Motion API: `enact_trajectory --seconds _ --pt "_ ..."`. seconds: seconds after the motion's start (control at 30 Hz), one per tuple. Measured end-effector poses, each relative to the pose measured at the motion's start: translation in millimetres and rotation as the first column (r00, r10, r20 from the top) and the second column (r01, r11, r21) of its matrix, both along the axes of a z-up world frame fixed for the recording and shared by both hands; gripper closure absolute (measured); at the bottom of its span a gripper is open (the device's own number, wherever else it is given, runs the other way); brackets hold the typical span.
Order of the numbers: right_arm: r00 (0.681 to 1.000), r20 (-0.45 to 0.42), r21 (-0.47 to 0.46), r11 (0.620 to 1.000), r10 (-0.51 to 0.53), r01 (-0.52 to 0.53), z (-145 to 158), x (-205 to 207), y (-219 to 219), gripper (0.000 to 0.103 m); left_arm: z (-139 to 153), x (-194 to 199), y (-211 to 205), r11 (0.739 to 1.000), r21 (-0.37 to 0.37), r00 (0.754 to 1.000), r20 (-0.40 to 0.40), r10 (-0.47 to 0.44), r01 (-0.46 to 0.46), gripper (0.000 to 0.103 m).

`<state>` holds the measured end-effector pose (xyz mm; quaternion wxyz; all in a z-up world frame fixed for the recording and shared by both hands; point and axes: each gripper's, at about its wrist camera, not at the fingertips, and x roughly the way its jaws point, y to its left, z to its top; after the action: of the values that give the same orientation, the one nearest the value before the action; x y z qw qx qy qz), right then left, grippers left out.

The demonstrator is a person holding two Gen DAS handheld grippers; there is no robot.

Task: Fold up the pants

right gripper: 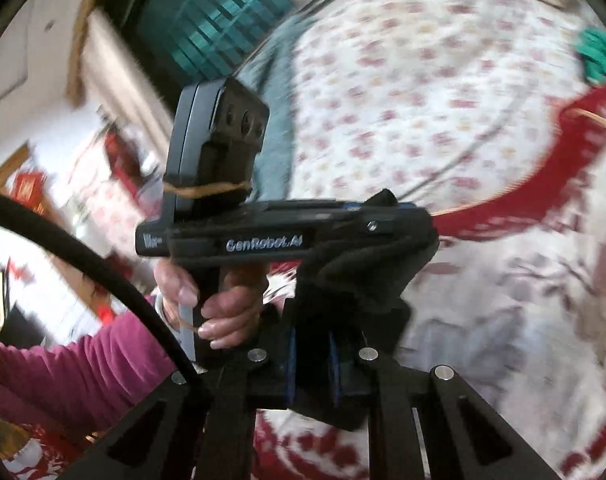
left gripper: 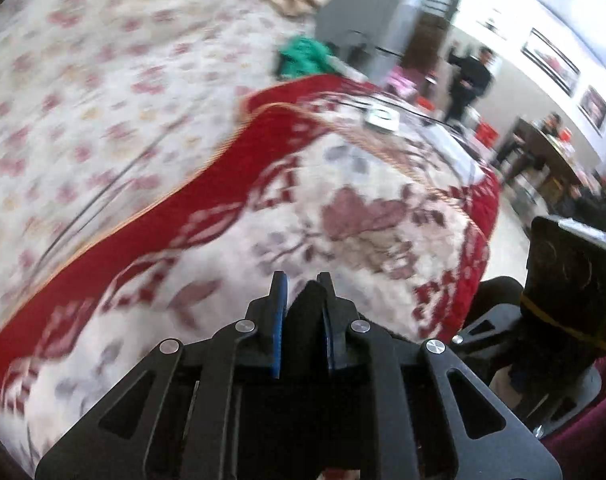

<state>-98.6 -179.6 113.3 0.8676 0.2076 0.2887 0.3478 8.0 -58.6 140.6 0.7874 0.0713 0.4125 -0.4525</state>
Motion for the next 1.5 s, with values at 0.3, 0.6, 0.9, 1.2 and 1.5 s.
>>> enact_trajectory --seconds 0.3,0.6,0.9,1.2,1.5 --pt "0.949 -0.159 -0.064 0.956 0.273 -0.286 -74 46 141 0.090 -67 1 162 0.901 0.090 0.885 -0.172 0.433 -0.423 0.089" --pt "0.935 -0.180 0.050 0.953 0.304 -0.300 -58 54 124 0.059 -53 -48 230 0.818 -0.009 0.805 -0.179 0.565 -0.576 0.074" --pt "0.972 -0.229 -0.127 0.988 0.054 -0.085 -63 83 79 0.053 -66 -73 183 0.826 0.002 0.808 -0.205 0.552 -0.564 0.074" --pt "0.984 -0.177 -0.354 0.931 0.023 -0.086 -62 77 93 0.053 -98 -77 193 0.744 0.002 0.709 -0.299 0.638 -0.668 0.074" --pt "0.963 -0.105 -0.238 0.934 0.249 -0.268 -25 90 153 0.044 -72 -122 273 0.520 -0.082 0.519 -0.290 0.804 -0.850 0.049"
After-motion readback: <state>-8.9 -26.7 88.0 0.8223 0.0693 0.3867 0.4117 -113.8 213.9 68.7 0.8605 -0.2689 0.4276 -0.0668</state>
